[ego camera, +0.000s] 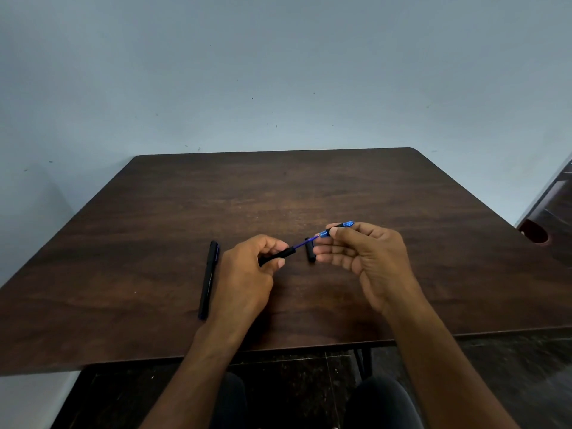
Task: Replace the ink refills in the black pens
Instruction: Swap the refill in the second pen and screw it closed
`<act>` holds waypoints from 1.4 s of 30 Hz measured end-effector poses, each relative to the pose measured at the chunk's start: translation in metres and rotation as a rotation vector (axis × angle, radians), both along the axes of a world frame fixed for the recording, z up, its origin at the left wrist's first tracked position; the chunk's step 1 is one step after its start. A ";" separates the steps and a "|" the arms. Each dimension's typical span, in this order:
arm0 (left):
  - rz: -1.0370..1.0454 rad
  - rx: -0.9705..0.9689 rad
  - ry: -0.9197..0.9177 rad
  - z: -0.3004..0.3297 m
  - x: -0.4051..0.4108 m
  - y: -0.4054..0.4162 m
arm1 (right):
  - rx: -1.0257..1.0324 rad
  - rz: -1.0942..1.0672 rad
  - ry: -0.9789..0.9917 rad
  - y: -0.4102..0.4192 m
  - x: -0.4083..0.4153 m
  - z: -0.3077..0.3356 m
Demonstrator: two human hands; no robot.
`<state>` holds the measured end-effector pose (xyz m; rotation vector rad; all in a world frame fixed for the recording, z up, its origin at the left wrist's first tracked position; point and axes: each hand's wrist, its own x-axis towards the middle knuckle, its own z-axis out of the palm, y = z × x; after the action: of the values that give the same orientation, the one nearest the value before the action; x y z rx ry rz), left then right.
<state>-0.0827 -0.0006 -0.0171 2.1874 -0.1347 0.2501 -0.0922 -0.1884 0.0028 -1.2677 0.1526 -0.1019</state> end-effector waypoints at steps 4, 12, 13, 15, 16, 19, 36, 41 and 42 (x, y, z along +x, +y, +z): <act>-0.004 0.008 -0.001 0.001 -0.001 -0.001 | -0.017 0.000 0.006 0.000 0.000 0.000; -0.011 0.039 -0.008 0.003 0.000 -0.003 | -0.013 0.015 0.017 0.001 0.002 -0.006; -0.009 0.040 -0.008 0.002 0.000 -0.003 | -0.014 0.016 0.018 0.001 0.001 -0.006; -0.002 0.038 -0.010 0.002 0.000 -0.003 | -0.019 0.015 0.016 0.000 0.002 -0.006; 0.001 0.037 -0.011 0.002 0.000 -0.003 | -0.020 0.015 0.012 0.001 0.002 -0.006; 0.001 0.043 -0.010 0.004 0.000 -0.004 | -0.017 0.020 0.009 0.002 0.003 -0.007; -0.045 0.029 -0.023 0.005 -0.005 -0.010 | -0.021 0.076 0.023 0.010 -0.002 -0.015; -0.033 0.024 -0.029 0.005 -0.005 -0.010 | -0.022 0.084 0.021 0.011 -0.001 -0.015; -0.033 0.024 -0.027 0.005 -0.005 -0.010 | -0.021 0.085 0.023 0.011 -0.001 -0.015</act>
<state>-0.0880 -0.0109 -0.0118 2.2045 -0.1898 0.2603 -0.0936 -0.1778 -0.0124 -1.2952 0.1170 -0.0159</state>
